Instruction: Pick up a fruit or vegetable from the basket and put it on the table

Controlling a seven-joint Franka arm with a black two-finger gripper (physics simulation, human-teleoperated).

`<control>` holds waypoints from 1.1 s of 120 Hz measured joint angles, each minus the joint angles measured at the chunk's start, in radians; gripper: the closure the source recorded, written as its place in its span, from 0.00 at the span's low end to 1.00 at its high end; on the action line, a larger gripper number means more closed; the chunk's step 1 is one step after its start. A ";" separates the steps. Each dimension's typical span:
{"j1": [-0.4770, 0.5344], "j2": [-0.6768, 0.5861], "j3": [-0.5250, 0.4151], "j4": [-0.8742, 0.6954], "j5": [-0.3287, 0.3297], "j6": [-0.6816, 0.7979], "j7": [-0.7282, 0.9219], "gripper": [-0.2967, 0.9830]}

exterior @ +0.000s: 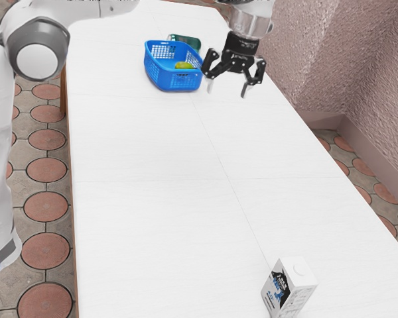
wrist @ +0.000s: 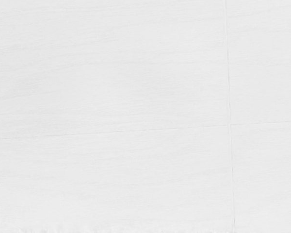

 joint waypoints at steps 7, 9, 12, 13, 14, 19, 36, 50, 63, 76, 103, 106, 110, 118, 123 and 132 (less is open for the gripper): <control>-0.007 0.008 0.000 -0.001 -0.017 0.004 -0.070 0.23; -0.007 0.009 0.000 -0.001 -0.021 0.004 -0.088 0.23; -0.006 0.010 0.000 -0.001 -0.027 0.006 -0.115 0.23; -0.005 0.010 0.000 -0.001 -0.029 0.006 -0.123 0.23; -0.005 0.010 -0.001 -0.001 -0.030 0.006 -0.132 0.23; -0.009 0.008 -0.001 -0.001 -0.028 0.007 -0.163 0.23; -0.029 -0.044 0.005 -0.002 -0.018 -0.008 -0.164 0.23; -0.010 -0.046 0.023 0.002 0.042 -0.023 -0.032 0.23; 0.000 -0.026 0.027 0.006 0.165 0.015 0.169 0.23; 0.118 0.025 0.029 0.008 0.229 0.123 0.404 0.23; 0.309 0.174 0.026 0.084 0.256 0.385 0.797 0.23; 0.344 0.185 0.027 0.086 0.256 0.406 0.833 0.23; 0.390 0.204 0.026 0.087 0.255 0.434 0.878 0.23; 0.443 0.242 0.025 0.088 0.252 0.497 0.962 0.23; 0.462 0.257 0.025 0.089 0.251 0.536 1.011 0.23; 0.485 0.294 0.022 0.089 0.249 0.609 1.091 0.23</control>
